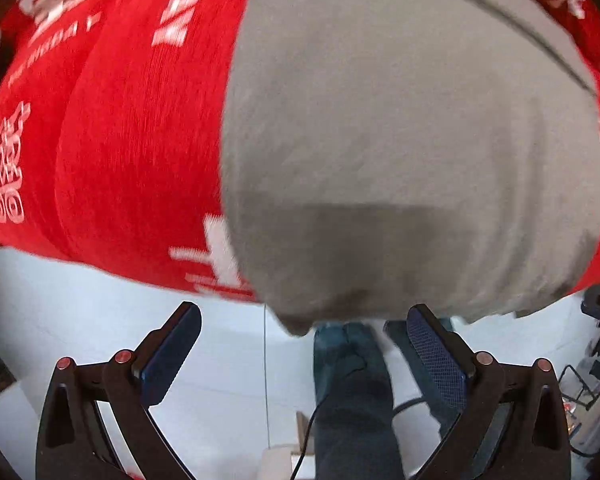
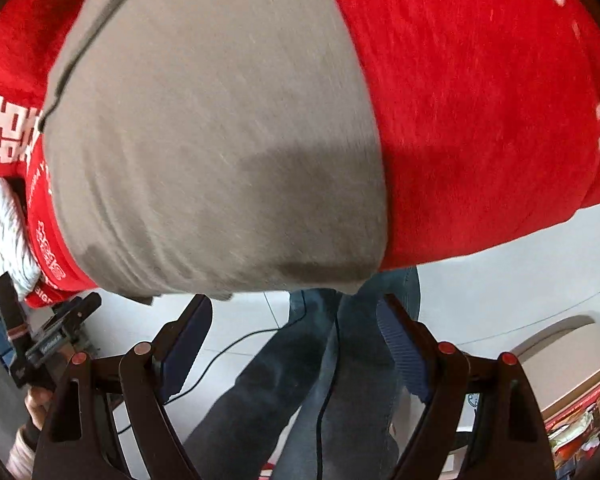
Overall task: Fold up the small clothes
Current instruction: 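Move both open grippers down to the hem of the folded grey sweater, then pinch the sweater hem with the left gripper while the right gripper pinches the hem beside it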
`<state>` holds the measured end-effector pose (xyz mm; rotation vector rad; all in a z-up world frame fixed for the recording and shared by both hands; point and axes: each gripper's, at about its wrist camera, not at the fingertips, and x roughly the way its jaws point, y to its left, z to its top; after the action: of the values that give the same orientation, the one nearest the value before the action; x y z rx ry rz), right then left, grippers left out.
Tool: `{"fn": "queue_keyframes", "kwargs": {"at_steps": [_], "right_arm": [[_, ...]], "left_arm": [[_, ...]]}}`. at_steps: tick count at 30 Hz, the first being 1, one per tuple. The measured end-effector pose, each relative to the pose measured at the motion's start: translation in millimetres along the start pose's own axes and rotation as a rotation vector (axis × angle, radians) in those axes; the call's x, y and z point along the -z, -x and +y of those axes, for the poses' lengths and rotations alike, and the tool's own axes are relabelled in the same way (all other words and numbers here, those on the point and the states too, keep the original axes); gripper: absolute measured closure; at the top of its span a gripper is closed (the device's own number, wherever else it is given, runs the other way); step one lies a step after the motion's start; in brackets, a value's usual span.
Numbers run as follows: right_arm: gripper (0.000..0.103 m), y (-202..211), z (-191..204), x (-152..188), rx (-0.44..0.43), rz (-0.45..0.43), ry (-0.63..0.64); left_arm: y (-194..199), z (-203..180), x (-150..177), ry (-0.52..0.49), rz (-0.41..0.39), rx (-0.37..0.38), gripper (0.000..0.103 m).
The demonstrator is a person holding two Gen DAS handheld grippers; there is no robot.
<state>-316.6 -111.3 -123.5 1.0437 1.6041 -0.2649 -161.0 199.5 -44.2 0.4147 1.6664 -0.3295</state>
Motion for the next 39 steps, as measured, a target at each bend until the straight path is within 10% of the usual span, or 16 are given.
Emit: {"fn": "queue_keyframes", "kwargs": {"at_steps": [12,16,18,26,39], "right_arm": [[0.019,-47,-22,0,0.021,-0.047,0.037],[0.087,-43,-25,3,-0.083,-0.029,-0.033],[0.096,-36,-22,8,-0.101,-0.04,-0.031],[0.099,19,-15,17,-0.293,-0.14,-0.075],[0.098,15,-5,-48,-0.268,-0.128,-0.13]], "left_arm": [[-48,8,4,0.05,0.058,0.156,0.002],[-43,15,5,0.051,0.069,0.189,0.067],[-38,19,6,0.036,0.062,0.2,0.091],[27,34,10,-0.065,-0.011,0.361,0.093],[24,28,-48,-0.045,-0.084,0.419,0.098]]}}
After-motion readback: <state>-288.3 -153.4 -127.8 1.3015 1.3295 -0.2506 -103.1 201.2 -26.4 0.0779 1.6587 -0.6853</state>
